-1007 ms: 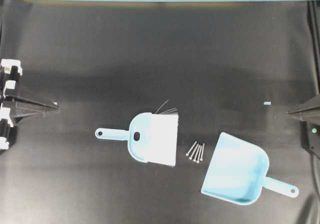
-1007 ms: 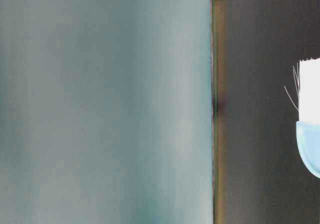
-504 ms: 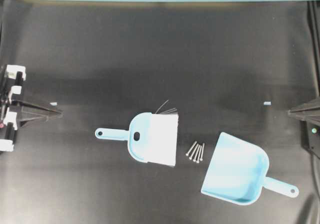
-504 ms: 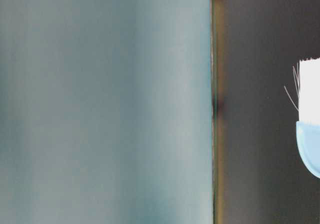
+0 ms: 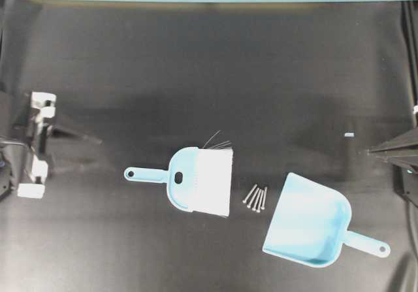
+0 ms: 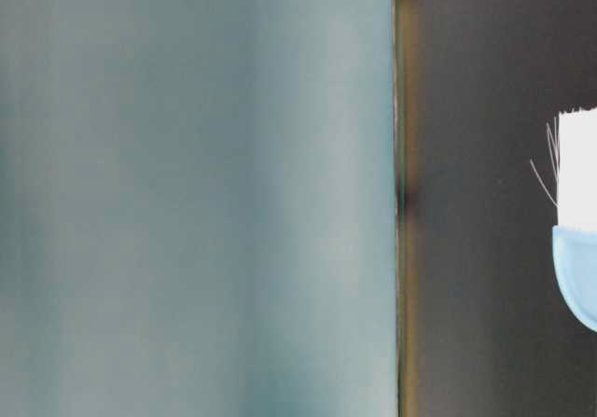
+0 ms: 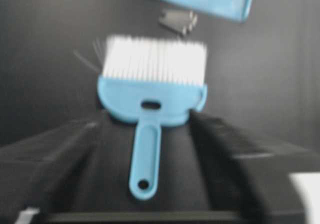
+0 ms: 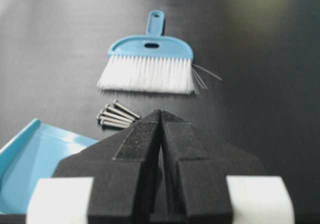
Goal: Hold the dustpan with a person, while the left arm uses a hand brush to gather the screws into the dustpan.
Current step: 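Close the left gripper on the blue brush handle and lift it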
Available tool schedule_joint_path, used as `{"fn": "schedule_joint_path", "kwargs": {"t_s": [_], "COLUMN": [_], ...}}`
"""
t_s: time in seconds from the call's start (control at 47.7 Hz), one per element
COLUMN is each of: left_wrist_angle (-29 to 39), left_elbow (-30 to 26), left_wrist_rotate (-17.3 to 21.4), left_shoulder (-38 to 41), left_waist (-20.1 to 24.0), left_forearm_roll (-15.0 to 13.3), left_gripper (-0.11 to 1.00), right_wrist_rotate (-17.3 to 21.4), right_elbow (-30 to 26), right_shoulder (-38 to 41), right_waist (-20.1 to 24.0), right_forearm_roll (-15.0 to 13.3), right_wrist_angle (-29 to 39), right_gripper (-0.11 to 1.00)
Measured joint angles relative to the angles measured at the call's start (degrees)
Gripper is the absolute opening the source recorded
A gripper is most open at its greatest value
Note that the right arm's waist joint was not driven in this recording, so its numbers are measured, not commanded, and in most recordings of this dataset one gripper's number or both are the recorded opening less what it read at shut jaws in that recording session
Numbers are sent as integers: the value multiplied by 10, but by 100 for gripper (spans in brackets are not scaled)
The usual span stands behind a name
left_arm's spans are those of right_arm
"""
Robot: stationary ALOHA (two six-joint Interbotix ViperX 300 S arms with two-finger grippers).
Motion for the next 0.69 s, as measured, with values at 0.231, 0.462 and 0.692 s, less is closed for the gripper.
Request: {"fn": "schedule_joint_path", "kwargs": {"t_s": [0.231, 0.462, 0.692], "left_wrist_angle": [-46, -114, -165], "left_elbow": [-3, -25, -69], "left_wrist_rotate": [-4, -17, -17], "left_shoulder": [98, 205, 319], "left_waist": [-4, -4, -4], "left_forearm_roll": [0, 0, 0], "left_gripper": [83, 83, 84], "right_wrist_rotate": [-1, -1, -1], "right_elbow": [0, 0, 0], "right_shoulder": [0, 0, 0], "right_waist": [0, 0, 0], "right_forearm_roll": [0, 0, 0], "right_wrist_angle": [-1, -1, 0], "right_gripper": [-1, -1, -1]}}
